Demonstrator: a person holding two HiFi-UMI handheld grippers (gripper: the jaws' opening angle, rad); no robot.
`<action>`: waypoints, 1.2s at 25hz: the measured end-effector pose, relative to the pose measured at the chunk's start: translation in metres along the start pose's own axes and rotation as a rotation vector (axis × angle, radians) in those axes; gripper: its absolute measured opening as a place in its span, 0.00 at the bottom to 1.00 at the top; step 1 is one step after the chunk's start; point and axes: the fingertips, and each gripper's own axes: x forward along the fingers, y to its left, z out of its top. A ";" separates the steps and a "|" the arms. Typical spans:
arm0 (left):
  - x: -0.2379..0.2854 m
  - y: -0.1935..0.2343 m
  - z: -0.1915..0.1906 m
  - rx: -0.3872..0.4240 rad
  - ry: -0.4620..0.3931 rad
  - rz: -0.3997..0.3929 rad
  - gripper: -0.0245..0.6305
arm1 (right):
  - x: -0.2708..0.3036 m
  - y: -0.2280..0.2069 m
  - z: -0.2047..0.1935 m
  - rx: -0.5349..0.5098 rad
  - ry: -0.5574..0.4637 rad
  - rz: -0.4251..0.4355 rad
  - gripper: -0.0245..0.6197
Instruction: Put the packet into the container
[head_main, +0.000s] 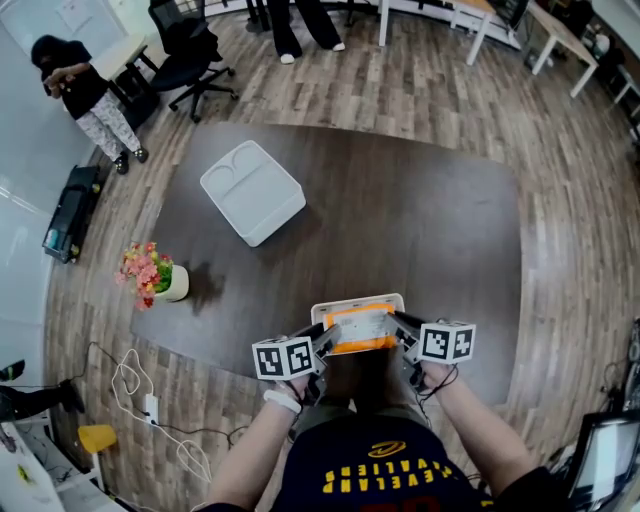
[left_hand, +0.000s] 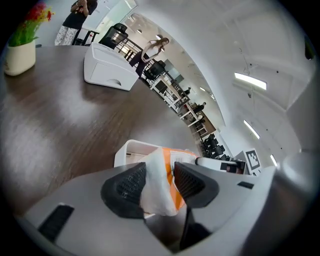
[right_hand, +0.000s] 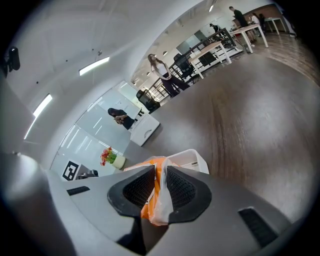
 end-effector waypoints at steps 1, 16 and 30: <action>0.002 0.004 -0.002 0.003 0.015 0.016 0.31 | 0.003 -0.002 -0.002 -0.006 0.005 -0.007 0.16; 0.007 0.010 -0.001 0.061 0.051 0.104 0.31 | 0.016 -0.017 -0.010 -0.021 0.047 -0.075 0.16; -0.019 -0.017 0.004 0.136 -0.002 0.093 0.31 | -0.010 0.001 0.015 -0.230 -0.041 -0.134 0.20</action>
